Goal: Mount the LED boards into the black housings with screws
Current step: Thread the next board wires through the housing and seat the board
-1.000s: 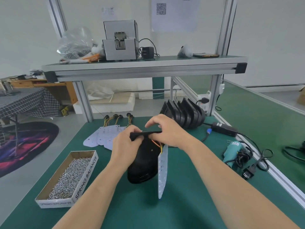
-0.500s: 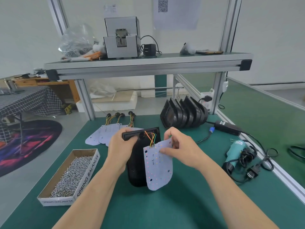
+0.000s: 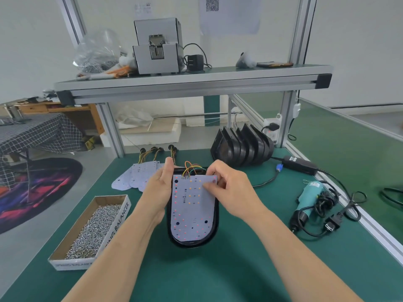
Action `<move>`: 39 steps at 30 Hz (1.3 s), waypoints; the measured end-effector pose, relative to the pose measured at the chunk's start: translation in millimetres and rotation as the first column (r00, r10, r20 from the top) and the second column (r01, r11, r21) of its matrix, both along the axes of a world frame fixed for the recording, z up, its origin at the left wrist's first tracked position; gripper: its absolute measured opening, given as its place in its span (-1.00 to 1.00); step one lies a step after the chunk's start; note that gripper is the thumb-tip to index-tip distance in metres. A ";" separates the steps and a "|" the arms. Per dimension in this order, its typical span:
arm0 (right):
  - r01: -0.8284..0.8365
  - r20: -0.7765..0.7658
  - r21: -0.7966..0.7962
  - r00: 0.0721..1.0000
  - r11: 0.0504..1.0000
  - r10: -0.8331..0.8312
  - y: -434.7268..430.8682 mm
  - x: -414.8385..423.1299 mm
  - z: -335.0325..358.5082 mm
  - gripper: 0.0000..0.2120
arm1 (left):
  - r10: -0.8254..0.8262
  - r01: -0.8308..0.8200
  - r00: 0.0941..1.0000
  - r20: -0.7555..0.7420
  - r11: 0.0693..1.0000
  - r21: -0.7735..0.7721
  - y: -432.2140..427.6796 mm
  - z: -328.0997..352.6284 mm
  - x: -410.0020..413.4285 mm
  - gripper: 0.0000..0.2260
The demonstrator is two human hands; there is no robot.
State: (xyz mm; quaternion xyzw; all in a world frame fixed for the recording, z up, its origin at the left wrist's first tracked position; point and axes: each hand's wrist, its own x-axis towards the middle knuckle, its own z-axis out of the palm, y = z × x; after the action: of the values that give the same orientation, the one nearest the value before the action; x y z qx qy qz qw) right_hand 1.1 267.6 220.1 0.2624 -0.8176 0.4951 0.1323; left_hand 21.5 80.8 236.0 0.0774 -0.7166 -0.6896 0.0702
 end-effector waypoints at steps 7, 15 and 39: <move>0.161 -0.217 -0.029 0.962 0.986 -0.164 -5.2 2.5 -6.9 -0.82 | -0.017 -0.005 0.981 -0.193 0.994 -0.113 8.3 -9.6 2.8 -0.82; -0.197 0.405 -0.426 0.831 0.883 0.381 16.6 -14.4 -4.6 -0.44 | -0.148 0.147 0.989 -0.020 0.947 0.286 -9.7 -0.6 7.3 -0.60; -0.044 0.301 0.030 0.953 0.999 0.033 -19.4 -0.2 -16.8 -0.85 | -0.174 0.165 0.985 -0.006 0.918 0.362 -8.6 2.8 9.2 -0.54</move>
State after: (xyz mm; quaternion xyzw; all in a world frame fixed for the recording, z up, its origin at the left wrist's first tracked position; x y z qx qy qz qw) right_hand 0.9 248.2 203.3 0.2022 -0.8317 0.5170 -0.0080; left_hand 30.6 72.1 238.7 0.0357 -0.5826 -0.8119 -0.0144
